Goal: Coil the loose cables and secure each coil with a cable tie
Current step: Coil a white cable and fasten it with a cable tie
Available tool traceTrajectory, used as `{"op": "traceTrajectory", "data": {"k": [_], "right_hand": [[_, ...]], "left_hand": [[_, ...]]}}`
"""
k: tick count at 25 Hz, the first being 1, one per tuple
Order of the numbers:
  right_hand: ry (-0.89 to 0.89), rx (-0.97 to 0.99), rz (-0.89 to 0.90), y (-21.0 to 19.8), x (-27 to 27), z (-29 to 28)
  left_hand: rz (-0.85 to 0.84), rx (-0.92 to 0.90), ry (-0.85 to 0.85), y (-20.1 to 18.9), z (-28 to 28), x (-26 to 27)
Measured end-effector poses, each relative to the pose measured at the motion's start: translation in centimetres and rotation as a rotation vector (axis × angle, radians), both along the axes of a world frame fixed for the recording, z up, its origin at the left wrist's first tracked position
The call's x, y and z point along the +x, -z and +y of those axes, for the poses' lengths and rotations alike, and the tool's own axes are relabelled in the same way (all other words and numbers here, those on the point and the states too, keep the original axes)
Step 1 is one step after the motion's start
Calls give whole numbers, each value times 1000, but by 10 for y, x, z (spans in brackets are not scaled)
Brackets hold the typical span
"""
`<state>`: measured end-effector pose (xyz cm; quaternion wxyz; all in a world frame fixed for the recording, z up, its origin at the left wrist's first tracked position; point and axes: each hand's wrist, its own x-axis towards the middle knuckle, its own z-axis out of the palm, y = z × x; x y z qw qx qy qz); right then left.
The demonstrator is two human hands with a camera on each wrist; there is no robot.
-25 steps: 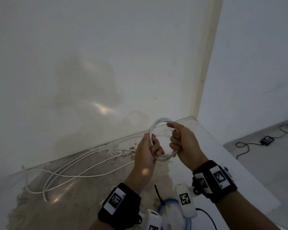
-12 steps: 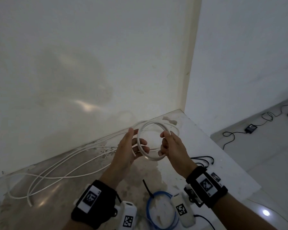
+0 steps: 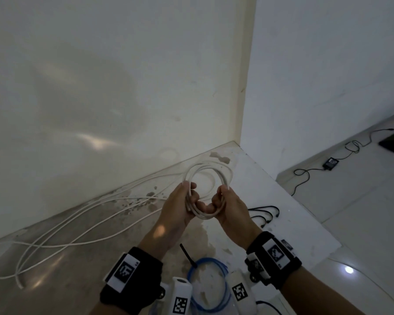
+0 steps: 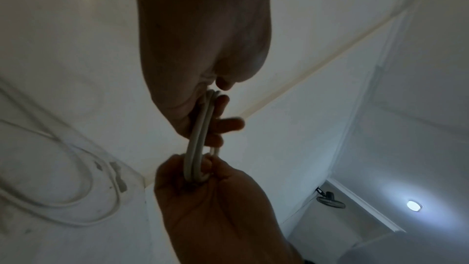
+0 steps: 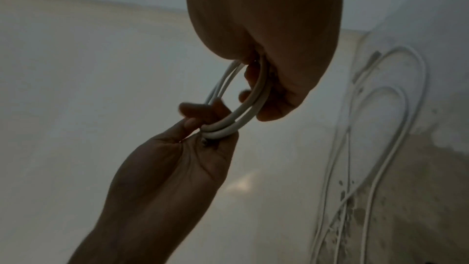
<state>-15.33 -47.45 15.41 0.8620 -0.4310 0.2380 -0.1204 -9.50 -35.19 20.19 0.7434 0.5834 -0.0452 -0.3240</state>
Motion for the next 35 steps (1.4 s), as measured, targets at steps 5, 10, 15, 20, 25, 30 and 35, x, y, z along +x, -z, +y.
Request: {"op": "traceTrajectory", "data": {"k": [5, 10, 15, 20, 25, 30, 35], "right_hand": [[-336, -176, 146, 25, -9, -12], [-544, -477, 247, 47, -35, -76], [-673, -1385, 677, 123, -67, -158], [-714, -1756, 736, 167, -80, -157], [-428, -1682, 459, 149, -65, -145], [-38, -898, 40, 23, 7, -100], [-347, -885, -82, -48, 54, -41]], "left_hand": [[-129, 61, -95, 16, -12, 7], [-215, 140, -99, 32, -5, 24], [-129, 133, -141, 37, 1, 27], [-120, 87, -174, 29, 9, 27], [-127, 8, -238, 24, 24, 34], [-134, -97, -271, 22, 27, 36], [-112, -196, -294, 5, 19, 31]]}}
